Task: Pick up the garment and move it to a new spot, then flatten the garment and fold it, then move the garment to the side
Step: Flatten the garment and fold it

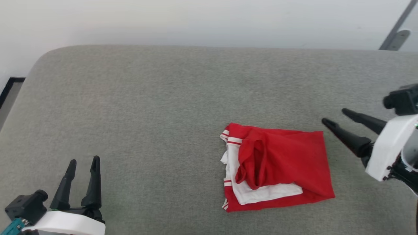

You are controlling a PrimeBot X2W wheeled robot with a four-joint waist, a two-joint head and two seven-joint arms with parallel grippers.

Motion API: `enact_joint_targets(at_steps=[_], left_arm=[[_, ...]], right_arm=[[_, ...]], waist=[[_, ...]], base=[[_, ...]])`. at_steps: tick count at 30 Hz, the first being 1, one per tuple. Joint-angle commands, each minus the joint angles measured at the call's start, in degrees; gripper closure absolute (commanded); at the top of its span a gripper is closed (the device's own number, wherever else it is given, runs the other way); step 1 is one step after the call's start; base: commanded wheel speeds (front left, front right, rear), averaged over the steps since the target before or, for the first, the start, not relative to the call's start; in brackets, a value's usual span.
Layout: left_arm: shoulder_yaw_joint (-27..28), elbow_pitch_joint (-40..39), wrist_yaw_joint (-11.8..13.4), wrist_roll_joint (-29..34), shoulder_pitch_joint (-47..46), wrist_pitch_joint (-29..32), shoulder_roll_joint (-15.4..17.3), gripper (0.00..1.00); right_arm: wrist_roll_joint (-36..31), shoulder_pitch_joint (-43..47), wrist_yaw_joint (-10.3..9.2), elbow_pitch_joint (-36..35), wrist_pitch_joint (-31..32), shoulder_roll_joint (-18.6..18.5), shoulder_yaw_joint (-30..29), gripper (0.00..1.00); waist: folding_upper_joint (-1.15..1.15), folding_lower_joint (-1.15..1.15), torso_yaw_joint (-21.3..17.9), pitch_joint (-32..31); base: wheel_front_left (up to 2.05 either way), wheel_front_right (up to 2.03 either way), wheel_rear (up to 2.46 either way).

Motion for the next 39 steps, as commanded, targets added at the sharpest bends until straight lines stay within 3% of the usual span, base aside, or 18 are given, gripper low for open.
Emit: enact_joint_targets(at_steps=[1,9,22,30,39], left_arm=[[0.2,-0.3,0.2,0.5,0.3,-0.3,0.4,0.0],[1.0,-0.2,0.4,1.9,1.6,-0.3,0.5,0.0],[4.2,-0.7,0.1,4.9,5.9,-0.3,-0.1,0.0],[6.0,-0.1,-0.3,7.2,7.9,-0.3,-1.3,0.0],[6.6,0.9,-0.4,8.8,8.6,-0.3,-2.3,0.0]], right_arm=[[-0.6,0.8,0.01,0.1,-1.0,0.2,-0.5,0.0],[-7.2,6.6,0.01,3.3,-13.4,1.2,-3.8,0.0],[-21.5,13.8,0.01,15.3,-36.4,6.3,-8.2,0.0],[-27.0,16.7,0.01,19.5,-39.9,10.8,-11.0,0.0],[-31.5,20.3,0.0,15.9,-39.9,16.0,-15.8,0.0]], waist=[[0.0,0.0,-0.8,-0.4],[0.0,0.0,-3.9,-2.3],[0.0,0.0,-6.5,-6.7],[0.0,0.0,-6.5,-8.0],[0.0,0.0,-6.0,-8.8]], base=[[0.0,0.0,0.0],[0.0,0.0,0.0],[0.0,0.0,0.0],[0.0,0.0,0.0],[0.0,0.0,0.0]])
